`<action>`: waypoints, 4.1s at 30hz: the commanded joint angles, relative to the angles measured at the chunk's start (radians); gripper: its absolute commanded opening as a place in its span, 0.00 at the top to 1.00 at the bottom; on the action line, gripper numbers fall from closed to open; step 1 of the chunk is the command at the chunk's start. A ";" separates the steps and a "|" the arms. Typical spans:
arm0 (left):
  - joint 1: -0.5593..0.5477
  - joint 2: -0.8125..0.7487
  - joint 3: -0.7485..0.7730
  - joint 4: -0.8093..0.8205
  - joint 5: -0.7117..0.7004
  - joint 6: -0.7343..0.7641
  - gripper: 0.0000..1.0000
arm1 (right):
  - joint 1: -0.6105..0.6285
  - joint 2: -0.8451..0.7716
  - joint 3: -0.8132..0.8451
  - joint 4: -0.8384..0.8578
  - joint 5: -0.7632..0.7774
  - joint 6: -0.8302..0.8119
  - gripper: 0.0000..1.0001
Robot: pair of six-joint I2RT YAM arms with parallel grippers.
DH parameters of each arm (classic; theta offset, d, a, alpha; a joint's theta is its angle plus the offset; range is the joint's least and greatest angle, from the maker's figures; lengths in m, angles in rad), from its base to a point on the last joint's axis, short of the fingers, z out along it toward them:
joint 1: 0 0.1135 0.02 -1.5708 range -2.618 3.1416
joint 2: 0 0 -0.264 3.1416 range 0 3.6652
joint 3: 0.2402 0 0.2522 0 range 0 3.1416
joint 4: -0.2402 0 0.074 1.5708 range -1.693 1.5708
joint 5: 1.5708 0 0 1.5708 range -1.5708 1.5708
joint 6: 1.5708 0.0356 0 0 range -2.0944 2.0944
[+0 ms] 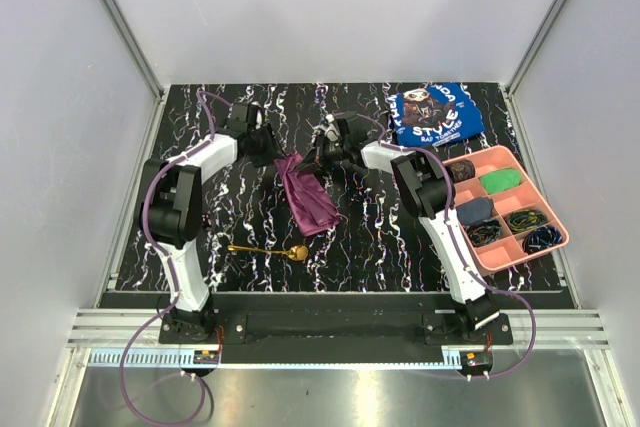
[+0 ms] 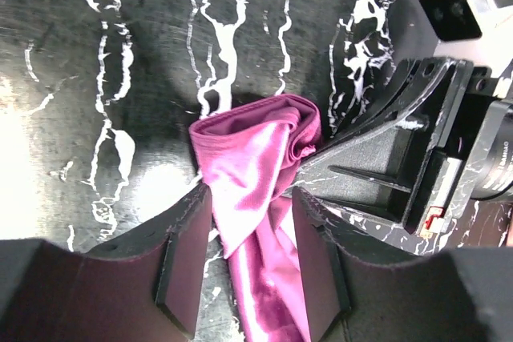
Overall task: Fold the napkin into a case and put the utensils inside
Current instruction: Fold the 2/3-rectangle-folded napkin at the center of the board.
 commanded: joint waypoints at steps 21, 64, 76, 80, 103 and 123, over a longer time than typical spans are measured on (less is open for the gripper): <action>-0.078 0.064 0.076 -0.079 -0.117 0.095 0.73 | 0.027 -0.043 0.046 -0.127 0.048 -0.082 1.00; -0.136 0.153 0.267 -0.190 -0.278 0.176 1.00 | 0.032 -0.042 0.052 -0.121 0.021 -0.079 1.00; -0.133 0.003 0.173 -0.167 -0.205 0.163 1.00 | 0.035 -0.094 0.018 -0.178 0.045 -0.137 1.00; -0.136 0.005 0.156 -0.187 -0.228 0.191 0.79 | 0.001 -0.126 -0.025 -0.187 0.059 -0.154 1.00; -0.223 0.143 0.220 -0.191 -0.381 0.245 0.67 | -0.024 -0.169 -0.086 -0.179 0.027 -0.166 1.00; -0.187 0.057 0.216 -0.187 -0.117 0.184 1.00 | 0.005 -0.163 -0.054 -0.179 -0.021 -0.162 1.00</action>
